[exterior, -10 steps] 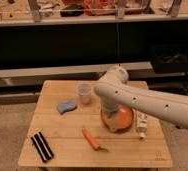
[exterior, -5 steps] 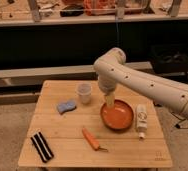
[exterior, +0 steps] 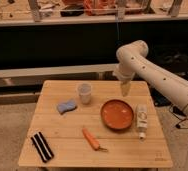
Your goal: Move the arm in a circular motion
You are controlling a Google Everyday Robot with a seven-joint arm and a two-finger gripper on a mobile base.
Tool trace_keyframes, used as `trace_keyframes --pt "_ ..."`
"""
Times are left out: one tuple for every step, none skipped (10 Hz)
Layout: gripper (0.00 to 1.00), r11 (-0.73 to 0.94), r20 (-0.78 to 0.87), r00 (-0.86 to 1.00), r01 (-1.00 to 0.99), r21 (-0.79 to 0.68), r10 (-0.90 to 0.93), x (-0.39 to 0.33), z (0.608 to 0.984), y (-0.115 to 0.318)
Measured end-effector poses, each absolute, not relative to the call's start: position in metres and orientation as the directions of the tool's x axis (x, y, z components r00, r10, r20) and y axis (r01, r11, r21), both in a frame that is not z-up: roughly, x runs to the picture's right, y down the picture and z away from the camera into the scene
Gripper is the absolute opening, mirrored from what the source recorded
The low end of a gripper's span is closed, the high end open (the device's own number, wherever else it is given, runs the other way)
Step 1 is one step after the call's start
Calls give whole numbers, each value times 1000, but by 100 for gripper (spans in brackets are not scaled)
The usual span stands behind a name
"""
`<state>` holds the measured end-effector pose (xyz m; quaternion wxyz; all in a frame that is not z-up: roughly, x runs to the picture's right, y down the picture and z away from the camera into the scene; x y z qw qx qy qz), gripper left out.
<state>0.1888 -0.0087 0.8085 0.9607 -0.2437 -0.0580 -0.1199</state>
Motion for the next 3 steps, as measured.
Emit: trace_keyframes --pt "80 856 157 972 230 -463 -176 211 809 -3" --pt "80 859 137 981 187 -476 -138 241 806 10" --pt "80 860 118 987 151 -488 -107 264 801 25"
